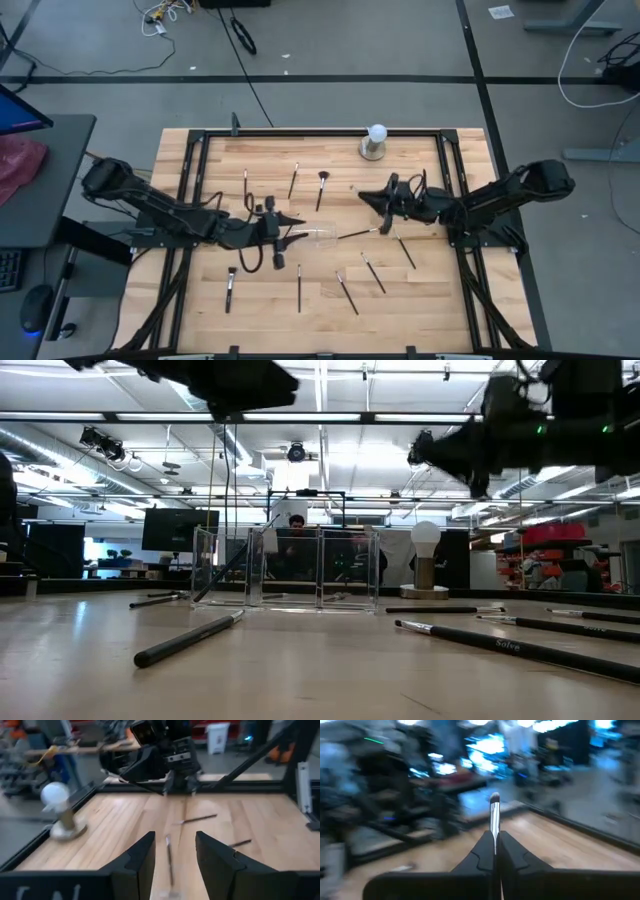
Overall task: Put items in baskets/containers
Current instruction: Put the eyeshadow brush into the transparent organizer
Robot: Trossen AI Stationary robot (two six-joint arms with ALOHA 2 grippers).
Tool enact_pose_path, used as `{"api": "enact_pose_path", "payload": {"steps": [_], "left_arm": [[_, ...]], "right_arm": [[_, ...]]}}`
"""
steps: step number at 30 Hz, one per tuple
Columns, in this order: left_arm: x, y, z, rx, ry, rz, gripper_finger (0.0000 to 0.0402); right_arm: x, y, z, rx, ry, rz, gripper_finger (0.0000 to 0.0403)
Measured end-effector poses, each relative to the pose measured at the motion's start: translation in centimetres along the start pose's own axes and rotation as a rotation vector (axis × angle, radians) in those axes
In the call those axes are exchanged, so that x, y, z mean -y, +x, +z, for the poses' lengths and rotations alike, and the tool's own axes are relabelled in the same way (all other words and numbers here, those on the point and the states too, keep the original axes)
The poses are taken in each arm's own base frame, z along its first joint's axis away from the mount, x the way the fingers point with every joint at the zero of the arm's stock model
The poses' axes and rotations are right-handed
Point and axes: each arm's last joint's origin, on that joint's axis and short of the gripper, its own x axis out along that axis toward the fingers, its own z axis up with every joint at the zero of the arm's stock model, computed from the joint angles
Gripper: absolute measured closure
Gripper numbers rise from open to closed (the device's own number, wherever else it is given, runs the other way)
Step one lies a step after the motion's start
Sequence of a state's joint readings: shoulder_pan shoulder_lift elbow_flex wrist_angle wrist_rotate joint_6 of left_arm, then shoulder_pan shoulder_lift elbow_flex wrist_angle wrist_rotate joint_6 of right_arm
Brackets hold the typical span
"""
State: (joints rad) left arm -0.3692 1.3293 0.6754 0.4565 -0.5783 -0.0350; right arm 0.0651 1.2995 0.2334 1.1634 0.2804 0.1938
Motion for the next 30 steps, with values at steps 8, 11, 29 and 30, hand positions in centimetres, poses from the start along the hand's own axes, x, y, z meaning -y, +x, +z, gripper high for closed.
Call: {"api": "enact_pose_path", "payload": {"steps": [8,11,29,30], "left_arm": [[-0.3,3.5,-0.6,0.186,0.006,-0.115,0.0259],[-0.9,4.4,-0.4,0.274,-0.019,-0.216,0.0256],[-1.1,5.6,-1.0,0.399,-0.081,-0.266,0.02],[-1.0,5.5,-0.9,0.412,-0.084,-0.268,0.0208]], "right_arm": [[-4.5,1.6,1.7,0.07,-0.127,0.195,0.0399],[-5.4,2.2,1.8,0.07,-0.166,0.254,0.0399],[-7.5,5.4,0.4,0.036,-0.245,0.314,0.0399],[-7.4,5.4,0.4,0.037,-0.245,0.307,0.0399]]}}
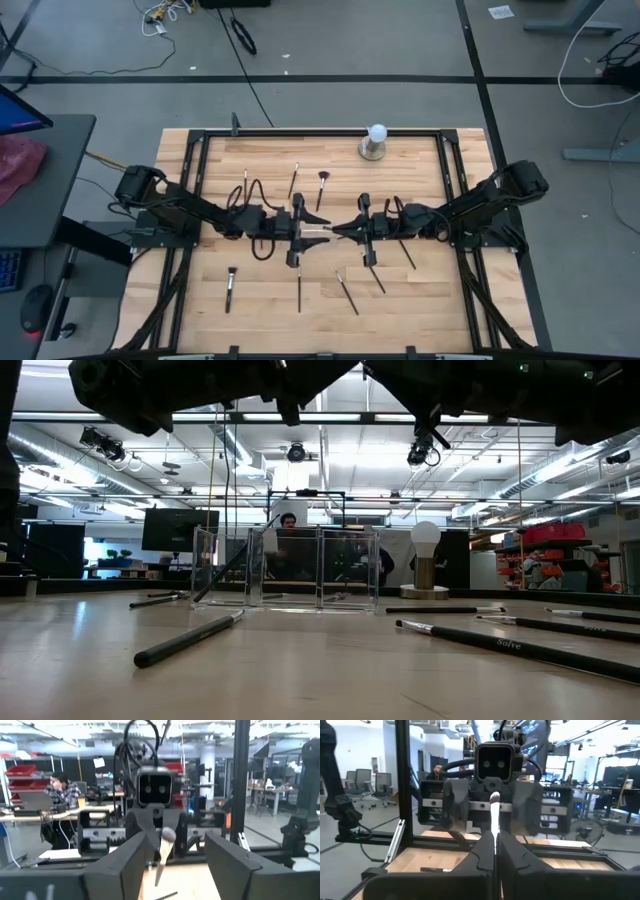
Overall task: Put items in baskets/containers
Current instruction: Put the eyeshadow brush into the transparent organizer
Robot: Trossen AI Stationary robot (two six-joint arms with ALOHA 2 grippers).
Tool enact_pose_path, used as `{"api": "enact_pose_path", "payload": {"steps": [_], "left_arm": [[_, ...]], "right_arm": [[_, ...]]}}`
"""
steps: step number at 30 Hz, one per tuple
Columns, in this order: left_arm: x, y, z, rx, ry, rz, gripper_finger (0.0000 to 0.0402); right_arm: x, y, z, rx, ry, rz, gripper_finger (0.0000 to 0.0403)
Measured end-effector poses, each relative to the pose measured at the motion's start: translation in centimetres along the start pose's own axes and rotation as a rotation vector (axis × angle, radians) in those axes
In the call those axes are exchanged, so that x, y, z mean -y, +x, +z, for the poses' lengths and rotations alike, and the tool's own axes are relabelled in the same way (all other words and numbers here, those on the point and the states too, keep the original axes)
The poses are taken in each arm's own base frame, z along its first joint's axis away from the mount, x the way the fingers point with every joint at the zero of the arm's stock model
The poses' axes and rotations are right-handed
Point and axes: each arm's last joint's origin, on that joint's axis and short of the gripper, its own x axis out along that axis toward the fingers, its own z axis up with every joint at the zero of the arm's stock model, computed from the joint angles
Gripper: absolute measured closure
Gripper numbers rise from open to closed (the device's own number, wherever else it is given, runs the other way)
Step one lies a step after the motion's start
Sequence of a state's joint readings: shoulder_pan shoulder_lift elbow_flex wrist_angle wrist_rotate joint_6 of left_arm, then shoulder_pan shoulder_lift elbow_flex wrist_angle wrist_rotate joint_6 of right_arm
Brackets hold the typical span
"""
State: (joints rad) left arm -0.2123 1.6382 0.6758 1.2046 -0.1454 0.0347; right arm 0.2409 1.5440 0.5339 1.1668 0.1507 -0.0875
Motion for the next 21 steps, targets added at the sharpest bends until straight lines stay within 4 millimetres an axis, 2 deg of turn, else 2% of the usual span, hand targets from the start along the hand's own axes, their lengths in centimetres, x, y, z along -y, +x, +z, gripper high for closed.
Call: {"api": "enact_pose_path", "payload": {"steps": [8,21], "left_arm": [[-0.17,0.13,0.13,0.001,-0.03,0.081,0.0275],[-0.34,0.14,-0.1,-0.022,-0.047,0.107,0.0384]], "right_arm": [[0.11,0.0,-0.03,-0.006,-0.004,-0.04,0.0399],[0.1,-0.02,-0.13,-0.016,-0.011,-0.046,0.0399]]}}
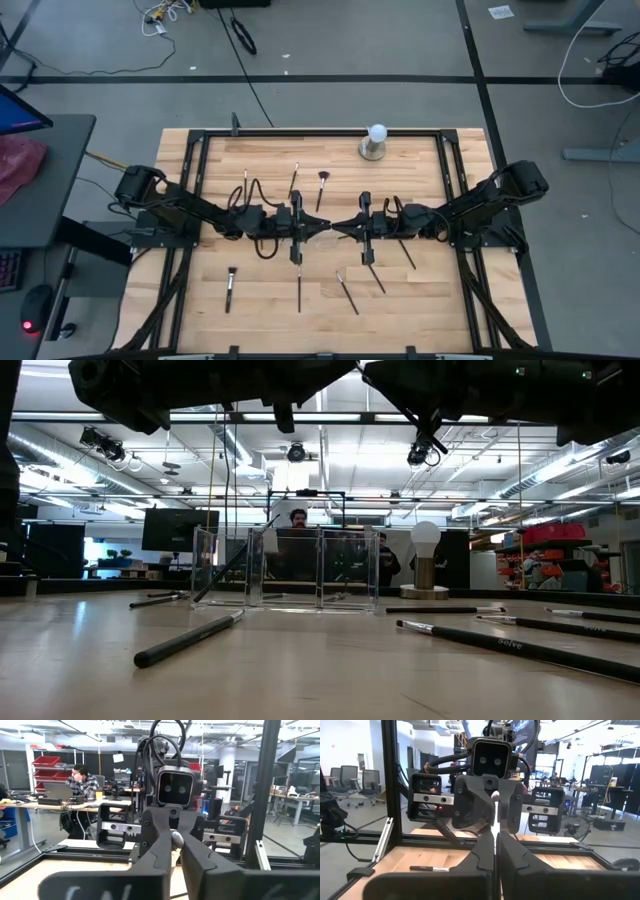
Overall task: Put items in baskets/containers
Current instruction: Put the eyeshadow brush into the transparent organizer
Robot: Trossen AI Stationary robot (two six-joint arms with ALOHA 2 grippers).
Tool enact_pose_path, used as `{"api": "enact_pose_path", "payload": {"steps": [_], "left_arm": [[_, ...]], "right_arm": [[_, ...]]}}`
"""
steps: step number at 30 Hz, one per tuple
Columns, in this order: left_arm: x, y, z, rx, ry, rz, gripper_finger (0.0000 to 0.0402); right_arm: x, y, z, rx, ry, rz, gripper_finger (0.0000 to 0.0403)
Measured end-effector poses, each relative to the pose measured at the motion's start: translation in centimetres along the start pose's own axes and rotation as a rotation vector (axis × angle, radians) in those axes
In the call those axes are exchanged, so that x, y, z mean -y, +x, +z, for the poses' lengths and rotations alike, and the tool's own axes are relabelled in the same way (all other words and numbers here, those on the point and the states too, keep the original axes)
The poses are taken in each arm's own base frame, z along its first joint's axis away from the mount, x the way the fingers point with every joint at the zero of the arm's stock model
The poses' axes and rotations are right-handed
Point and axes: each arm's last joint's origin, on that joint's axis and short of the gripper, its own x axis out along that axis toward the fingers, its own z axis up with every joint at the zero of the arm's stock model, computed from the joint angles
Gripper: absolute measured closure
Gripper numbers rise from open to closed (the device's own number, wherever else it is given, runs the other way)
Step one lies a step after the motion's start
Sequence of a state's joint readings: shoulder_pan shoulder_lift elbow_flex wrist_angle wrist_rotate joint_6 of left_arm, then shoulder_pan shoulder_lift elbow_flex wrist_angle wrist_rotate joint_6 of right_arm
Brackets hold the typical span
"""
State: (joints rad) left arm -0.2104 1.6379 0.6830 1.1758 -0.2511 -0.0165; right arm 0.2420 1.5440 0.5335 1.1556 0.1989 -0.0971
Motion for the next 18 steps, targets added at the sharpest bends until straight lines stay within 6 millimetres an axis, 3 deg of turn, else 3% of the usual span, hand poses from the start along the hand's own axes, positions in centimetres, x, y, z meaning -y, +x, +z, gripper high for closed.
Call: {"api": "enact_pose_path", "payload": {"steps": [18], "left_arm": [[0.02,-0.01,-0.1,-0.009,0.005,-0.009,0.0393]], "right_arm": [[-0.02,-0.01,-0.17,-0.019,-0.002,0.007,0.04]]}}
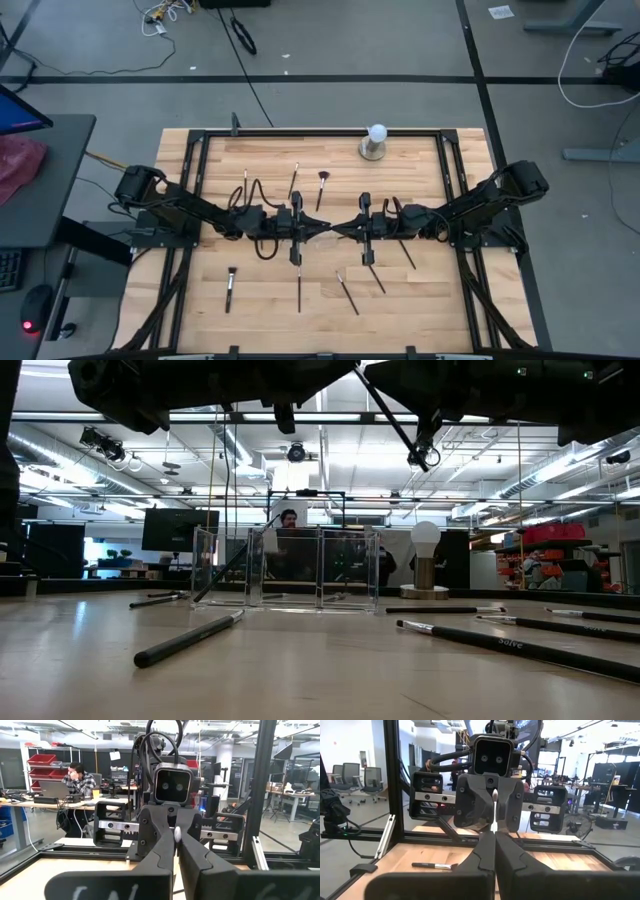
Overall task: Put items in baskets/containers
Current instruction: Put the eyeshadow brush into the transparent organizer
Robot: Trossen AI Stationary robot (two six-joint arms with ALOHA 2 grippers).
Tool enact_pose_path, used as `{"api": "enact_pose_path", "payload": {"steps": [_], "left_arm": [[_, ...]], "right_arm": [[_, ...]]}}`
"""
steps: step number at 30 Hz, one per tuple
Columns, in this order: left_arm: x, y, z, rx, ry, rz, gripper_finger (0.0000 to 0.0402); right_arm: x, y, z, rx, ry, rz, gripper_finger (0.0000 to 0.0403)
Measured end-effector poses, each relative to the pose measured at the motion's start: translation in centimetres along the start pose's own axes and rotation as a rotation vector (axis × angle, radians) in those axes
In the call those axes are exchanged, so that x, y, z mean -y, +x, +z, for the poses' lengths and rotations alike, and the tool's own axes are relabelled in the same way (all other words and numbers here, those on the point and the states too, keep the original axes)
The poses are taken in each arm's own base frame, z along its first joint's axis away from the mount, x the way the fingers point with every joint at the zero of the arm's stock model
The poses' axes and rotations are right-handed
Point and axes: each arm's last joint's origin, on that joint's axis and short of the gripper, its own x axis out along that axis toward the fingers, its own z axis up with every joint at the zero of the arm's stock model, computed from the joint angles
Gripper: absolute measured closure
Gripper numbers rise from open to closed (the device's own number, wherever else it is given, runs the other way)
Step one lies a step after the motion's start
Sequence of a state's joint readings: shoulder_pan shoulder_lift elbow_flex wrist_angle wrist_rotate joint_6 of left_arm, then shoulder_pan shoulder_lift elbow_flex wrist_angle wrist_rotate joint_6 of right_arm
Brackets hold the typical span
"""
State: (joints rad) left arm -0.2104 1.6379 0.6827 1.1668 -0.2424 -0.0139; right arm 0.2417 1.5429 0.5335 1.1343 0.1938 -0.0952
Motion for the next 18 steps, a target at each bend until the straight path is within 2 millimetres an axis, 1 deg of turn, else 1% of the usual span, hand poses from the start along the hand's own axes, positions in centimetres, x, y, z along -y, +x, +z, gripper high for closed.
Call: {"api": "enact_pose_path", "payload": {"steps": [4,7,9,11,15,18], "left_arm": [[0.0,0.0,-0.3,-0.027,0.007,0.003,0.0393],[-0.1,-0.1,0.1,-0.029,0.002,0.006,0.0393],[-0.1,-0.3,0.7,-0.038,-0.014,0.0,0.0393],[-0.1,-0.6,1.3,-0.077,-0.017,-0.003,0.0393],[-0.1,-0.8,3.2,-0.196,-0.033,0.01,0.0393],[-0.1,-0.8,4.5,-0.357,-0.025,0.026,0.0393]], "right_arm": [[0.1,-0.1,-0.1,-0.048,-0.01,-0.029,0.0395],[0.4,-0.8,0.5,-0.121,-0.03,-0.14,0.038],[0.5,-1.6,1.2,-0.175,-0.051,-0.223,0.037],[0.5,-2.5,2.2,-0.21,-0.068,-0.268,0.036],[0.4,-4.1,3.6,-0.256,-0.084,-0.278,0.0344],[0.1,-4.6,4.1,-0.255,-0.084,-0.263,0.0338]]}}
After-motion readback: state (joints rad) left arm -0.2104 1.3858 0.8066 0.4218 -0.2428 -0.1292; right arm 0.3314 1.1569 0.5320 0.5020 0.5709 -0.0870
